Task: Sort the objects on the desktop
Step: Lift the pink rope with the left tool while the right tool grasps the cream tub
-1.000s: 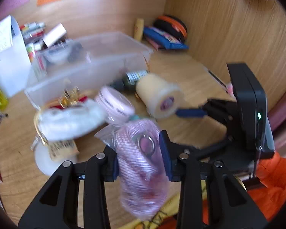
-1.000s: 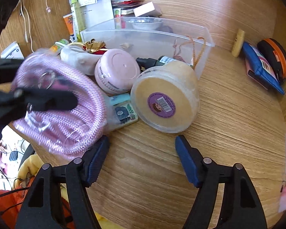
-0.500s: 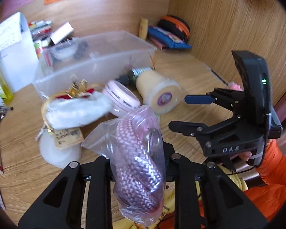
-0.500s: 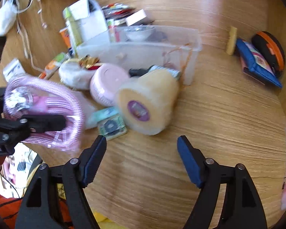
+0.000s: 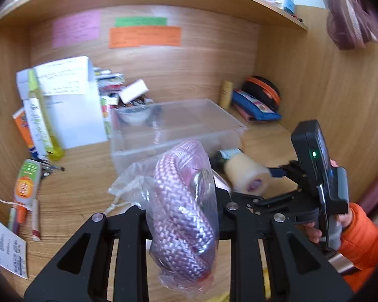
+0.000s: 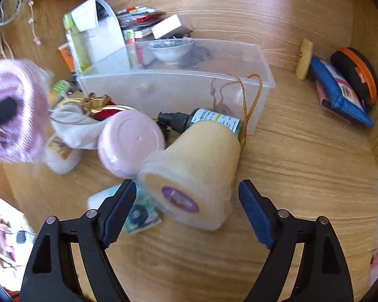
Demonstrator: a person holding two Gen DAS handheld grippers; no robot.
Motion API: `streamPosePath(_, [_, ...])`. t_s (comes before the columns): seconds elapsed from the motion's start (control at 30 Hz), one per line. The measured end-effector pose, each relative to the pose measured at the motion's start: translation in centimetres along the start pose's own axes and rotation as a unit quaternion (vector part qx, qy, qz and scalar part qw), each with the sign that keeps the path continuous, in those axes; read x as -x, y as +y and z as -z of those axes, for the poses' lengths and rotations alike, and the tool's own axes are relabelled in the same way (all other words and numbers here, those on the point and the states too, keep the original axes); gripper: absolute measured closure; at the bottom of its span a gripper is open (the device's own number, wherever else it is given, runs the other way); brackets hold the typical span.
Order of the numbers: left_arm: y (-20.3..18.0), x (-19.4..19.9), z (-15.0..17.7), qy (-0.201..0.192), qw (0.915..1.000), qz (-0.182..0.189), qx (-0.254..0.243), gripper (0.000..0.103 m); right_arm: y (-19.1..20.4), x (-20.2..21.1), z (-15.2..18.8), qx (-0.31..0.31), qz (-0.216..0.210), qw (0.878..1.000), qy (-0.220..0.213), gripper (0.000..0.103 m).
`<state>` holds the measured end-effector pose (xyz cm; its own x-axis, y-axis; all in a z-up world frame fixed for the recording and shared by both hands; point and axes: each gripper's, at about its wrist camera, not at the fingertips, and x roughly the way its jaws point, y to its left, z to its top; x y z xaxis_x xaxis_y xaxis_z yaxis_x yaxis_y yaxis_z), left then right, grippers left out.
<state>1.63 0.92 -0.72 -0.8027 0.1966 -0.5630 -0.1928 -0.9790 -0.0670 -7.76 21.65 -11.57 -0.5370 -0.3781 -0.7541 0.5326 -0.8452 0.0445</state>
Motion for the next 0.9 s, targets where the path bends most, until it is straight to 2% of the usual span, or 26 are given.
streamPosePath(0.07, [0.4, -0.1, 0.1, -0.005, 1.0000, -0.005, 0.000, 0.079, -0.1, -0.3, -0.2, -0.002, 0.016, 1.000, -0.002, 0.024])
streamPosePath(0.13, [0.5, -0.5, 0.2, -0.009, 0.9999, -0.013, -0.001, 0.079, -0.4, -0.3, -0.3, -0.010, 0.005, 1.000, 0.001, 0.027])
streamPosePath(0.17, [0.5, -0.6, 0.3, -0.009, 0.9998, -0.015, 0.000, 0.079, -0.6, -0.2, -0.3, -0.015, -0.001, 1.000, 0.000, 0.033])
streamPosePath(0.2, [0.6, -0.7, 0.3, -0.009, 0.9998, -0.016, 0.001, 0.079, -0.6, -0.1, -0.2, -0.015, -0.005, 1.000, 0.000, 0.034])
streamPosePath(0.33, [0.9, -1.2, 0.3, -0.011, 0.9998, -0.010, 0.012, 0.079, -0.8, 0.3, 0.0, -0.012, 0.003, 1.000, -0.003, 0.035])
streamPosePath(0.43, [1.0, -1.3, 0.1, -0.019, 0.9996, -0.011, 0.019, 0.079, -1.6, 0.8, 0.4, -0.022, -0.010, 1.000, -0.004, 0.036])
streamPosePath(0.63, [1.4, -1.4, -0.5, -0.033, 0.9989, -0.016, 0.029, 0.079, -2.6, 3.5, 0.2, -0.022, -0.006, 0.999, -0.042, 0.041])
streamPosePath(0.67, [1.5, -1.4, -0.6, -0.035, 0.9988, -0.016, 0.031, 0.079, -2.6, 3.8, 0.1, -0.021, -0.005, 0.999, -0.045, 0.049])
streamPosePath(0.9, [2.1, -1.6, -1.2, -0.043, 0.9980, -0.016, 0.043, 0.079, -2.4, 3.5, -1.1, -0.004, 0.011, 0.999, -0.041, 0.049])
